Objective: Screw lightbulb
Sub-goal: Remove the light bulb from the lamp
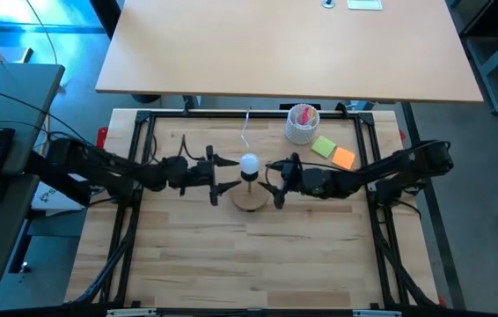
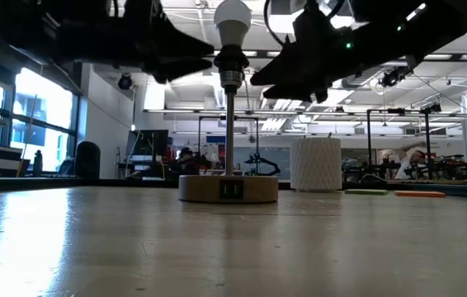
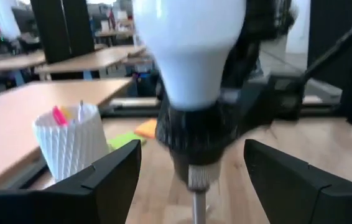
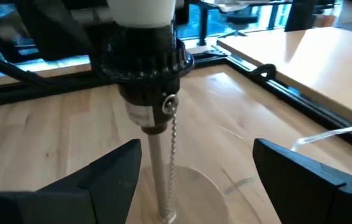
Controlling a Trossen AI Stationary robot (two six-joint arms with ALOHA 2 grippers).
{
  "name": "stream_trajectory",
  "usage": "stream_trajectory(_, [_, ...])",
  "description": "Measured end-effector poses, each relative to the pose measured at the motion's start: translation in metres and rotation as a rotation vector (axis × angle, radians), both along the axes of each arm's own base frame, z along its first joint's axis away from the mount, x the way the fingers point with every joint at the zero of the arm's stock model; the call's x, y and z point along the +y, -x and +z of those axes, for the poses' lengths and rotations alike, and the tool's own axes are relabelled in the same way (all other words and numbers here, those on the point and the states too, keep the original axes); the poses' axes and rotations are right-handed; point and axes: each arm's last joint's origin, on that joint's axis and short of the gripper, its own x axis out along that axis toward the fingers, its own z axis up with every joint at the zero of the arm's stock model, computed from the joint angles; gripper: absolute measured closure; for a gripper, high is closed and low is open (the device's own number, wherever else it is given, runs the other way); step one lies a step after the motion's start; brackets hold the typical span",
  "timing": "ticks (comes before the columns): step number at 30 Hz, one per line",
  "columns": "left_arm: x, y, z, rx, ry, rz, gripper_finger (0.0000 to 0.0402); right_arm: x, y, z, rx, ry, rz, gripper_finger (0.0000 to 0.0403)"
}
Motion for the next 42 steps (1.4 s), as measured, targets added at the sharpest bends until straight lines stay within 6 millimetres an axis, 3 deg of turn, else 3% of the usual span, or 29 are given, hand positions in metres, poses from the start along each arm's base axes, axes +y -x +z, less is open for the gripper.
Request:
stream_trajectory(7, [0.002,-0.015,-0.029,0.045,0.025,-0.024,0.0123,0.019,0.024,0.029,0.0,0.029,-0.02,0.0096])
stream_trajectory(14, [0.006,-0.031,-0.039,-0.063,0.041,-0.006,0.0123,0.031,0.04,0.046,-0.026,0.031,0.032,0.0096])
stream_trajectory(19, [0.008,-0.047,-0.041,-0.063,0.045,-0.017,0.0124,0.034,0.042,0.047,-0.023,0.032,0.04,0.0096])
stream_trajectory(25, [0.008,-0.052,-0.038,-0.07,0.037,-0.02,0.0151,0.037,0.044,0.047,-0.018,0.009,0.031,0.0096])
stream_trajectory(34, [0.006,-0.048,-0.03,-0.026,0.018,-0.026,0.0251,0.052,0.048,0.049,-0.017,0.046,0.091,0.0096])
stream_trajectory(38, [0.003,-0.047,-0.021,0.027,-0.106,0.005,0.0258,0.068,0.047,0.066,0.006,0.179,0.158,0.0096])
stream_trajectory(42, [0.005,-0.047,-0.009,0.122,-0.27,0.088,0.0258,0.081,0.045,0.096,0.037,0.295,0.187,0.0096])
